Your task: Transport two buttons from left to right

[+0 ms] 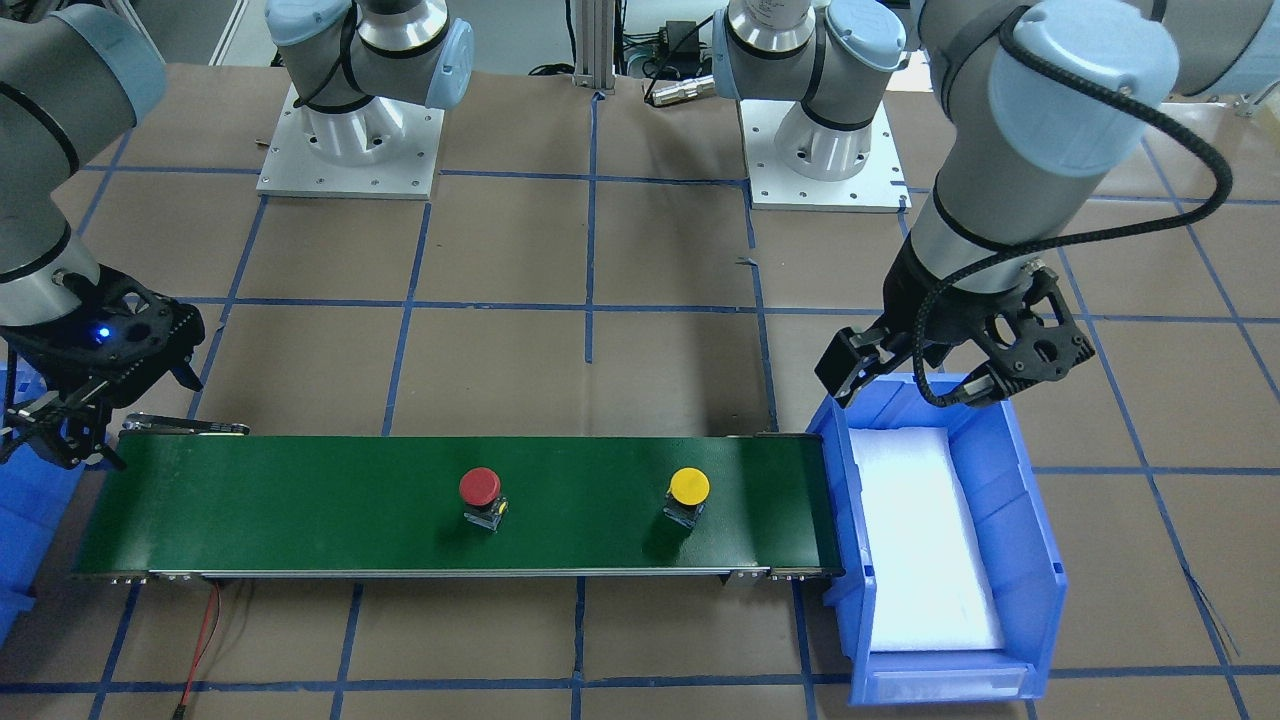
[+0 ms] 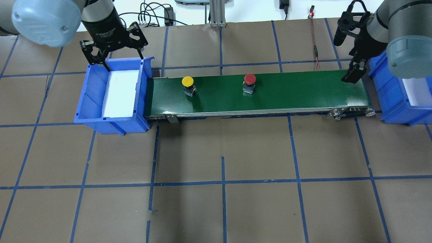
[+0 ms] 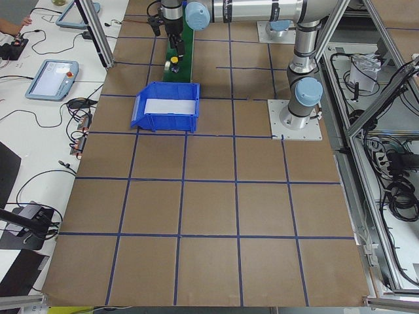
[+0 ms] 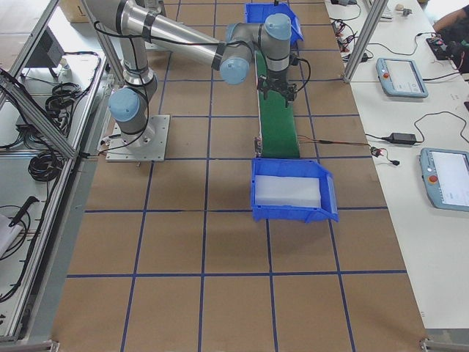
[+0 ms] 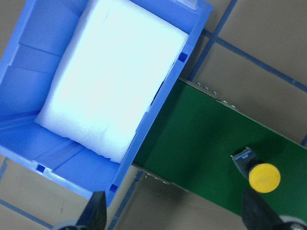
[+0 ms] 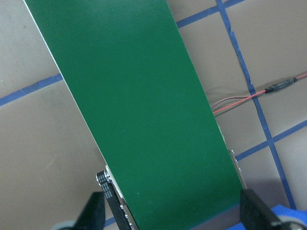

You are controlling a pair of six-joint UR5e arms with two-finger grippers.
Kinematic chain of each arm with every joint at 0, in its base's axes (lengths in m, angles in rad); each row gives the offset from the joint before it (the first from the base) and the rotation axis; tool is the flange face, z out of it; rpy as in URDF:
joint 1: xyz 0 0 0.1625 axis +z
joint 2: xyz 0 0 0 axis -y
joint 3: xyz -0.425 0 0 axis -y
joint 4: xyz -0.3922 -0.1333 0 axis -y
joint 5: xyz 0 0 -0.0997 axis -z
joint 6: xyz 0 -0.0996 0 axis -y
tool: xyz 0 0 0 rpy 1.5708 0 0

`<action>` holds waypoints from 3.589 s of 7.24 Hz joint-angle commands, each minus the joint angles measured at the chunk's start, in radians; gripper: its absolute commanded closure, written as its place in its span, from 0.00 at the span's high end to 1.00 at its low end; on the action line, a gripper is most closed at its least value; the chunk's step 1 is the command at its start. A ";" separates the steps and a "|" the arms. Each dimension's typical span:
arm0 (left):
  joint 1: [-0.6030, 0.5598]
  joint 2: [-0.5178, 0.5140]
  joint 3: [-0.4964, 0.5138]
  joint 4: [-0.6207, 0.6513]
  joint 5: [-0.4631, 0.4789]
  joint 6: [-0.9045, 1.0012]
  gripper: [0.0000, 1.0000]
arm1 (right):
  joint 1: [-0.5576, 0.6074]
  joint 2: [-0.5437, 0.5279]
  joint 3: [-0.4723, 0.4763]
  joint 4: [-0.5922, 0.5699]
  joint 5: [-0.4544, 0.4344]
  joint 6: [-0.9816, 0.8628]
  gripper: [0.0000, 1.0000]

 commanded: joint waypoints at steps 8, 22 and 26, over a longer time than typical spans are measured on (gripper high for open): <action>0.035 0.087 -0.009 -0.156 -0.041 0.434 1.00 | 0.000 0.140 0.028 -0.022 0.012 -0.292 1.00; 0.013 0.099 -0.030 -0.164 -0.031 0.422 1.00 | 0.007 0.139 0.031 -0.022 0.013 -0.296 1.00; 0.012 0.091 -0.030 -0.158 -0.034 0.417 1.00 | 0.007 0.139 0.027 -0.022 0.012 -0.296 1.00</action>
